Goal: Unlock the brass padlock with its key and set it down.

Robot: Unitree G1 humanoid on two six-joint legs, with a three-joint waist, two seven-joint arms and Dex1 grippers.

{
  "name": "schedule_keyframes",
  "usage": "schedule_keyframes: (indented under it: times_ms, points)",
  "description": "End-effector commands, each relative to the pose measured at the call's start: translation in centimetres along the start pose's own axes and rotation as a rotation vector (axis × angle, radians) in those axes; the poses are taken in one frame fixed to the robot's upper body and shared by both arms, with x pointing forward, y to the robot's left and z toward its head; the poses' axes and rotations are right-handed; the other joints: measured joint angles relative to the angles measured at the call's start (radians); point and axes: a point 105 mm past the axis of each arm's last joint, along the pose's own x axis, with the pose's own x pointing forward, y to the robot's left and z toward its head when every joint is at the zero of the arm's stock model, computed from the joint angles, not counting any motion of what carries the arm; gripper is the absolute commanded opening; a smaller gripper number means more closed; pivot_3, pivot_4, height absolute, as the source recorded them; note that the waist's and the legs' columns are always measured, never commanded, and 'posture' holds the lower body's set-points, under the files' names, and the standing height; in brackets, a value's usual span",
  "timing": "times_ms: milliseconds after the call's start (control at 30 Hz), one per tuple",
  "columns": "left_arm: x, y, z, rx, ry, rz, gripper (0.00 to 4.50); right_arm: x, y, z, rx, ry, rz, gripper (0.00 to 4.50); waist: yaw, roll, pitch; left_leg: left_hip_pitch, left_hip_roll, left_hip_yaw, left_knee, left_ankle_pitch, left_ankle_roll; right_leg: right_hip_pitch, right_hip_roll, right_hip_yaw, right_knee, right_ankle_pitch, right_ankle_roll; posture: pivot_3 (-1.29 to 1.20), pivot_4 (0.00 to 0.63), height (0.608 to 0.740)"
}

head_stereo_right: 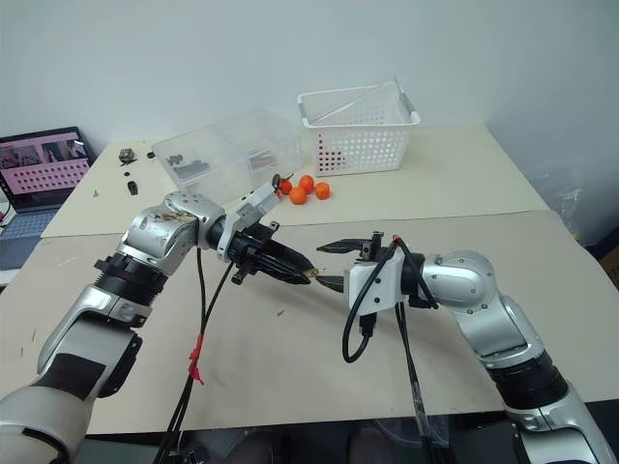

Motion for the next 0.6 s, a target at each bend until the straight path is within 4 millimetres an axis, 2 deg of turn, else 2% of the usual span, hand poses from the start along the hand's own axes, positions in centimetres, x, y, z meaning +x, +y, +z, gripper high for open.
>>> schedule_keyframes:
  times_ms: [33, 267, 600]
  points:
    - [-0.2, -0.3, 1.3, 0.054, -0.007, -0.012, 0.76, -0.4, -0.8, 1.5, -0.034, -0.043, -0.034, 2.58, 0.000, 0.000, 0.000, 0.000, 0.000, 0.000, 0.000, 0.000, 0.000, 0.000, 0.000, 0.000, 0.000, 0.000, 0.000, 0.00, 0.150, 0.740]
    - [-0.1, -0.3, 1.1, 0.056, 0.000, -0.017, 0.76, -0.2, 0.6, 2.2, 0.024, -0.056, -0.030, 2.58, 0.000, 0.000, 0.000, 0.000, 0.000, 0.000, 0.000, 0.000, 0.000, 0.000, 0.000, 0.000, 0.000, 0.000, 0.000, 0.00, 0.150, 0.740]
    - [0.2, -0.7, 1.2, 0.075, 0.006, -0.043, 0.76, -0.3, 0.3, 1.9, 0.013, -0.045, -0.028, 2.58, 0.000, 0.000, 0.000, 0.000, 0.000, 0.000, 0.000, 0.000, 0.000, 0.000, 0.000, 0.000, 0.000, 0.000, 0.000, 0.00, 0.150, 0.740]
